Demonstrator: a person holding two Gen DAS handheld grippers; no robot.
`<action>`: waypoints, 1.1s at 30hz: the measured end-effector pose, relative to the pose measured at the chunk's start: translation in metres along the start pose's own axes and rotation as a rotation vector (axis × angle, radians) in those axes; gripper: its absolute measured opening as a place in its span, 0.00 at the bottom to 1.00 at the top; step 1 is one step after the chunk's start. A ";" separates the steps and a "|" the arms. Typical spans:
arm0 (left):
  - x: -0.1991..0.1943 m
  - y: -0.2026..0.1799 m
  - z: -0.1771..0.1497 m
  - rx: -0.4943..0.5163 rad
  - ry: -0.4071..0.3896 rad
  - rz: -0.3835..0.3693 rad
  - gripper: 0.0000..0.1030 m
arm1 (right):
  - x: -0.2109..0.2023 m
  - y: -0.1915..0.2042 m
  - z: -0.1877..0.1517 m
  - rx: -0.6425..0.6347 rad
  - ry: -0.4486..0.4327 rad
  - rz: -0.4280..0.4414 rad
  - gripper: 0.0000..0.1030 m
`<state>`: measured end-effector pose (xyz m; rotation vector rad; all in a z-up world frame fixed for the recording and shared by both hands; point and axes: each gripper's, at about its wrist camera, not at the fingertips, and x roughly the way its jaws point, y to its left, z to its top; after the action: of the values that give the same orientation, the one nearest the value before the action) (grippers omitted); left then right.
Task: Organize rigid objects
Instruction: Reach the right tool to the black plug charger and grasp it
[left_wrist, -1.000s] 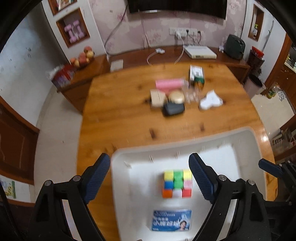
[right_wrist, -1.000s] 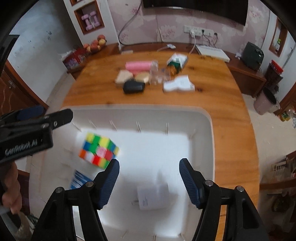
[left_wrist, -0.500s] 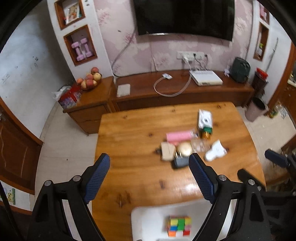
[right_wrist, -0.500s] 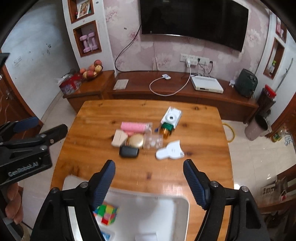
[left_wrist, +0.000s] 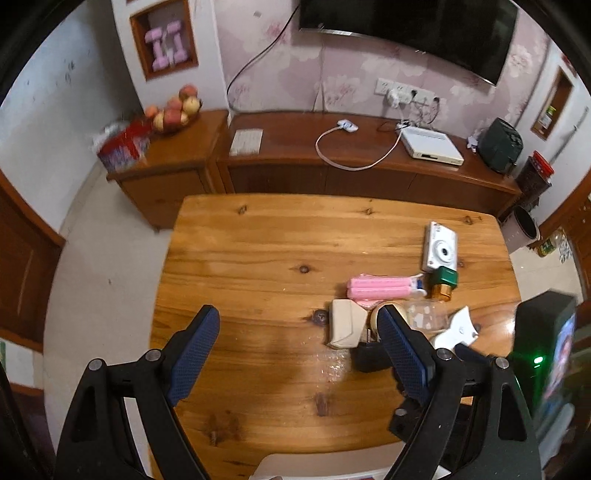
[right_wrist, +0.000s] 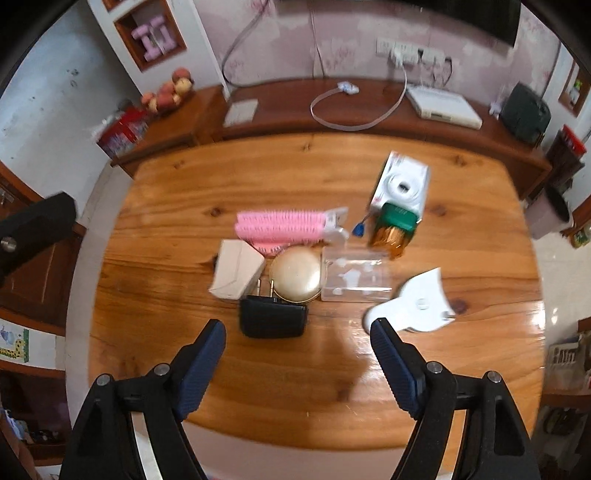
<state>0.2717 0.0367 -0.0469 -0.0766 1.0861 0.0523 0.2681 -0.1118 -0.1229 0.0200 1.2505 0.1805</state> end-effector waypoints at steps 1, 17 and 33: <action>0.007 0.004 0.001 -0.015 0.010 -0.002 0.86 | 0.011 0.001 0.001 0.008 0.026 0.006 0.79; 0.050 0.025 0.002 -0.076 0.051 0.007 0.86 | 0.072 0.029 0.017 0.014 0.155 0.005 0.79; 0.069 0.011 -0.003 -0.042 0.081 0.005 0.86 | 0.083 0.018 0.018 0.064 0.226 -0.022 0.61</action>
<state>0.3002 0.0473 -0.1101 -0.1145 1.1665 0.0774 0.3079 -0.0800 -0.1936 0.0420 1.4812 0.1259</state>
